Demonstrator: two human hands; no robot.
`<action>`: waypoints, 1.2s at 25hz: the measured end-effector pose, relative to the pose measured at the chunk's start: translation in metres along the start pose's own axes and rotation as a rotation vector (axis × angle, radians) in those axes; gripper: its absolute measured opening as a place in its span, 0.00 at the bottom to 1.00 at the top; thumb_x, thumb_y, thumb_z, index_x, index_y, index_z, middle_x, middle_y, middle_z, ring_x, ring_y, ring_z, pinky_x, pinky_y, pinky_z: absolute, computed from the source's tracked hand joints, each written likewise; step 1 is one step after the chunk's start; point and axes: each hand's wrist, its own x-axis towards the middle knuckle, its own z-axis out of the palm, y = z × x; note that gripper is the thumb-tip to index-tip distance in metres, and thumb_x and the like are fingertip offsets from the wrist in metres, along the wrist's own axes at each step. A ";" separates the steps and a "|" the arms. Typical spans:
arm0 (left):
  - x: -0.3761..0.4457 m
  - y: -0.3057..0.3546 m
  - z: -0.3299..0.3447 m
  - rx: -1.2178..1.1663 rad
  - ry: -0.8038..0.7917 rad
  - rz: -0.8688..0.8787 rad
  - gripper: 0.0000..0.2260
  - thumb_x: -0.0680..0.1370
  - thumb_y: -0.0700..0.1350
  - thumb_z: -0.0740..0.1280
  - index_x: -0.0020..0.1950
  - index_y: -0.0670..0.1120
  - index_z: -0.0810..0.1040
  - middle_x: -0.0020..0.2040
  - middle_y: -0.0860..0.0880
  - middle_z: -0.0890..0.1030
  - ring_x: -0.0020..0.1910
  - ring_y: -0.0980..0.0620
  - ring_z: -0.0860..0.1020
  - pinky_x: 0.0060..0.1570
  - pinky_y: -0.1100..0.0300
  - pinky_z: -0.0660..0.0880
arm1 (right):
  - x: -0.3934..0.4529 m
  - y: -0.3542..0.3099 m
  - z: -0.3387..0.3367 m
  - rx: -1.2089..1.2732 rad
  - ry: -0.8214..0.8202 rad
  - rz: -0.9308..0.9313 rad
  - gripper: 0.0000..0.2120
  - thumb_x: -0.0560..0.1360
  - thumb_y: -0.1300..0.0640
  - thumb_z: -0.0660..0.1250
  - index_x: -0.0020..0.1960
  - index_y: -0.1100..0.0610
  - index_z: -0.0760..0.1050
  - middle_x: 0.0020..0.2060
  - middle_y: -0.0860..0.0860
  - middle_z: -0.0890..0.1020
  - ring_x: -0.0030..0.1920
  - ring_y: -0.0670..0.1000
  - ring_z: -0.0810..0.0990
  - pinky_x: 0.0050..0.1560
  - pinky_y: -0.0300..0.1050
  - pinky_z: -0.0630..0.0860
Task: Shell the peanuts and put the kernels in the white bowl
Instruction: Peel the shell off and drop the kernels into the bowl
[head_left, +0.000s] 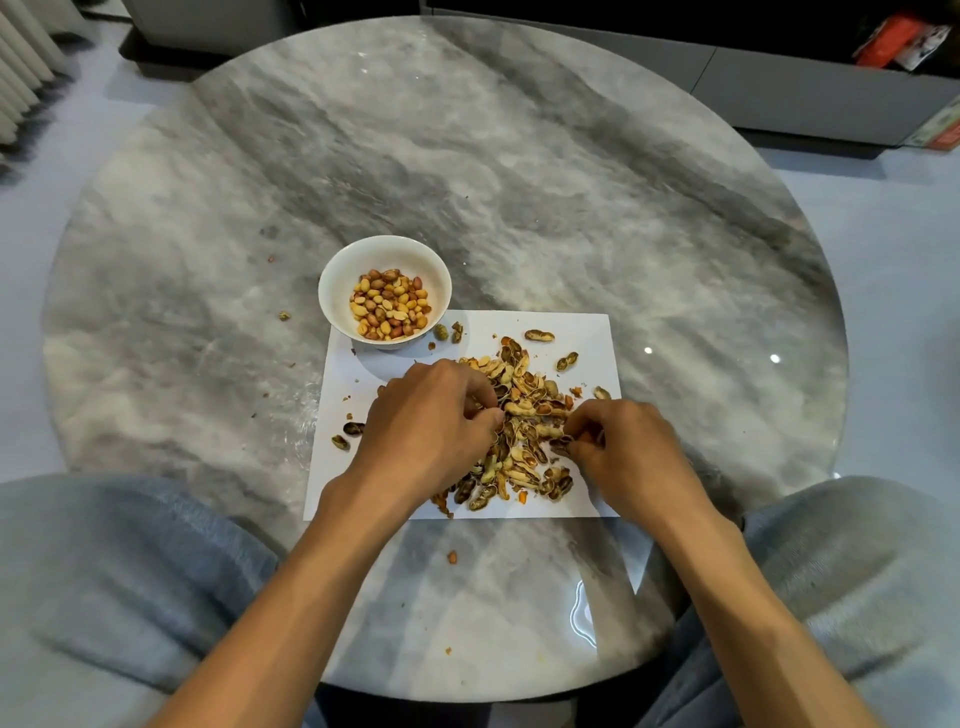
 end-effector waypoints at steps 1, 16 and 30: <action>0.001 -0.002 0.000 0.000 0.005 -0.004 0.07 0.77 0.53 0.71 0.52 0.54 0.84 0.47 0.54 0.85 0.44 0.53 0.81 0.42 0.59 0.76 | 0.000 0.001 -0.001 0.019 0.008 0.008 0.07 0.78 0.60 0.68 0.53 0.52 0.82 0.44 0.48 0.79 0.41 0.48 0.74 0.36 0.36 0.68; 0.010 -0.006 0.025 0.022 0.253 0.014 0.09 0.78 0.51 0.69 0.57 0.53 0.84 0.45 0.52 0.83 0.46 0.49 0.80 0.38 0.59 0.70 | 0.010 -0.021 0.004 0.111 0.144 -0.155 0.16 0.78 0.50 0.69 0.65 0.47 0.79 0.56 0.47 0.84 0.55 0.50 0.81 0.48 0.42 0.73; 0.019 -0.030 0.012 0.011 0.332 -0.141 0.11 0.78 0.49 0.69 0.59 0.53 0.84 0.50 0.50 0.86 0.50 0.47 0.82 0.45 0.55 0.77 | 0.080 -0.071 0.011 -0.075 0.050 -0.246 0.10 0.77 0.53 0.67 0.55 0.52 0.84 0.50 0.50 0.83 0.50 0.54 0.80 0.43 0.45 0.72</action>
